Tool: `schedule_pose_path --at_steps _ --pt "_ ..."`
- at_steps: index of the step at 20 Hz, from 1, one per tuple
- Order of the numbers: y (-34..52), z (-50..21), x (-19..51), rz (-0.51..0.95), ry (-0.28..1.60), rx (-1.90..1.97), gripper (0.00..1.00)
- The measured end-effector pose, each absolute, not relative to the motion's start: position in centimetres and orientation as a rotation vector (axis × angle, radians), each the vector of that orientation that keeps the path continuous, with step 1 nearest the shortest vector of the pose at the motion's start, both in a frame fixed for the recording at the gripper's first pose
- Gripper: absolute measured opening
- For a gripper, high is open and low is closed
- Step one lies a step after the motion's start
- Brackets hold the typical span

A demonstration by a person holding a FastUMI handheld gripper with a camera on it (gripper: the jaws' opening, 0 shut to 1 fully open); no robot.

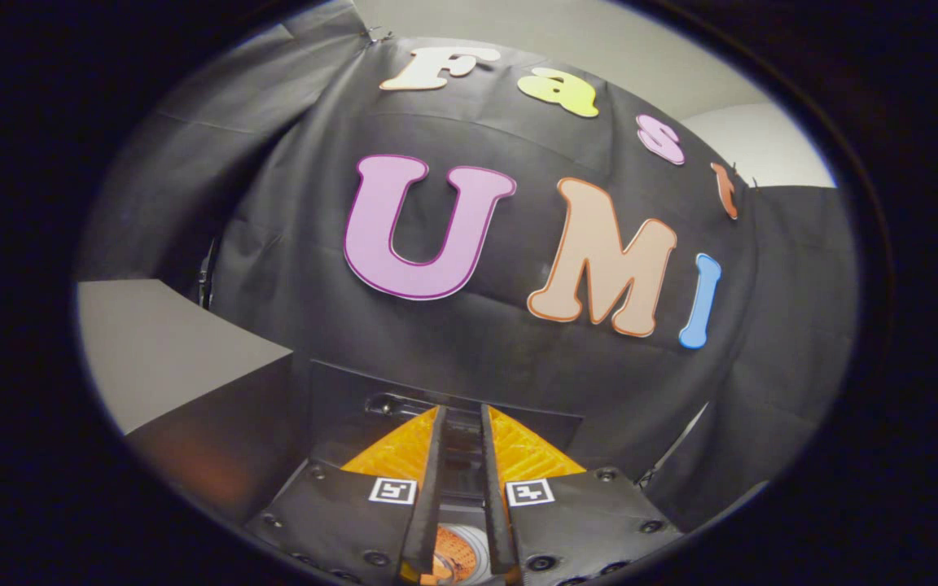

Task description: Put the clothes into the washing machine and then close the washing machine lid.

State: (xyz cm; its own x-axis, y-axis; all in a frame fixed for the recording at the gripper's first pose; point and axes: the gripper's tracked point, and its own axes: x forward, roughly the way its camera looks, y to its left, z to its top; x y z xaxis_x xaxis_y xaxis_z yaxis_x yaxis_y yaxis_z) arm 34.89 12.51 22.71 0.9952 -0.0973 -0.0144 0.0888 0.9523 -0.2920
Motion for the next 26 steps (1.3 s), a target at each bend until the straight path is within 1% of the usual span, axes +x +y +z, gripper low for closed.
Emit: schedule_pose_path --at_steps 9,13,22,26 --pt "13.6 22.1 39.1 -0.074 0.039 -0.225 0.31" --pt "14.2 21.8 42.7 -0.062 0.043 -0.195 0.45" --pt "14.7 18.7 51.6 -0.073 0.109 -0.063 0.9" --pt "14.8 18.3 51.4 -0.07 0.125 -0.026 0.91"
